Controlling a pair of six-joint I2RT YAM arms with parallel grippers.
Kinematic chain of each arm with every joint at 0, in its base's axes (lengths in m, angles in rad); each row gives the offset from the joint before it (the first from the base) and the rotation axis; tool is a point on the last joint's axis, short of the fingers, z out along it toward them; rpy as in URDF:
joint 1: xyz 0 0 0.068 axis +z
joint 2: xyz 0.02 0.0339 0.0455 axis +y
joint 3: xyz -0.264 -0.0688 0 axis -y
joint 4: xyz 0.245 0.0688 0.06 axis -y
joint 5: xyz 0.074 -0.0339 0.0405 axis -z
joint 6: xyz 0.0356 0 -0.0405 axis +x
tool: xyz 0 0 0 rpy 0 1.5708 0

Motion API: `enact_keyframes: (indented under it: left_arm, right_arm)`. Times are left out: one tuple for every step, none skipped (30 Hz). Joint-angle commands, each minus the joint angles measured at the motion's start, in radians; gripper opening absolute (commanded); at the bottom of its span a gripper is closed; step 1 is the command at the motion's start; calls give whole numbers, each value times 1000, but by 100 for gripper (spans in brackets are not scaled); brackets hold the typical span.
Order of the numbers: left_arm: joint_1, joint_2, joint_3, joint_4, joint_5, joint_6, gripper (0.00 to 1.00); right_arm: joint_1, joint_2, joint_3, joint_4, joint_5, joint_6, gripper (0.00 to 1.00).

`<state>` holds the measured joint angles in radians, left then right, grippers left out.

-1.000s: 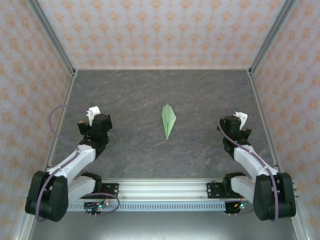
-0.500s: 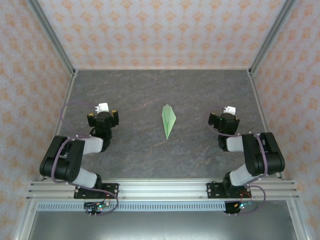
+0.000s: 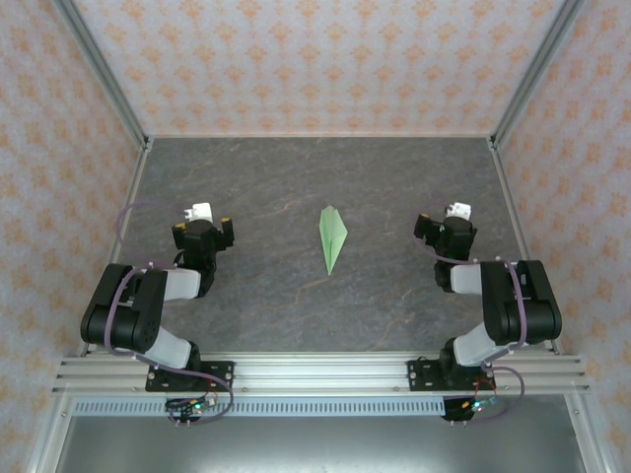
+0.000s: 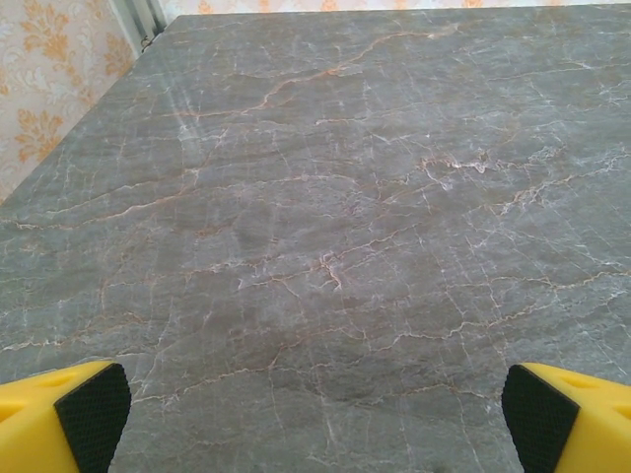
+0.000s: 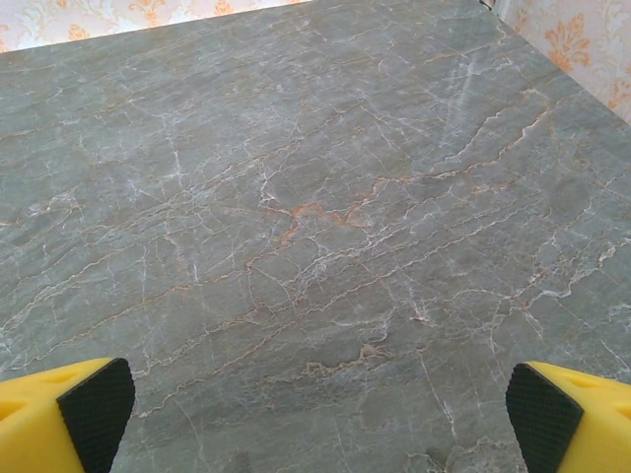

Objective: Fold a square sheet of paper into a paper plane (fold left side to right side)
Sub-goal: Reset both arms

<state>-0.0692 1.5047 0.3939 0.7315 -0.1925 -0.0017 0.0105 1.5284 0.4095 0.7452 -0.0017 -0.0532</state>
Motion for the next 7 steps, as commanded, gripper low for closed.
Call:
enact_keyframes:
  left_arm:
    - [5,-7,16,46,0,-4,100]
    - [5,-8,16,45,-1,-5,100]
    - [5,-7,16,45,1,-4,100]
    - [5,-8,16,46,-1,-4,100]
    - [5,-8,16,46,-1,-4,100]
    - [5,-8,16,46,0,-4,100]
    - [5,-8,16,46,-1,-4,100]
  right_arm:
    - [-1,-8,14,19,-14,9,100]
    - [-1,-8,14,19,-14,9,100]
    - [-1,-7,14,18,-14,7,100]
    - [-2,-7,14,18,-14,8,100]
    - [-1,-7,15,18,-14,9,100]
    - [-1,-7,14,19,-13,8,100]
    - [0,-9,13,19,-15,9,100]
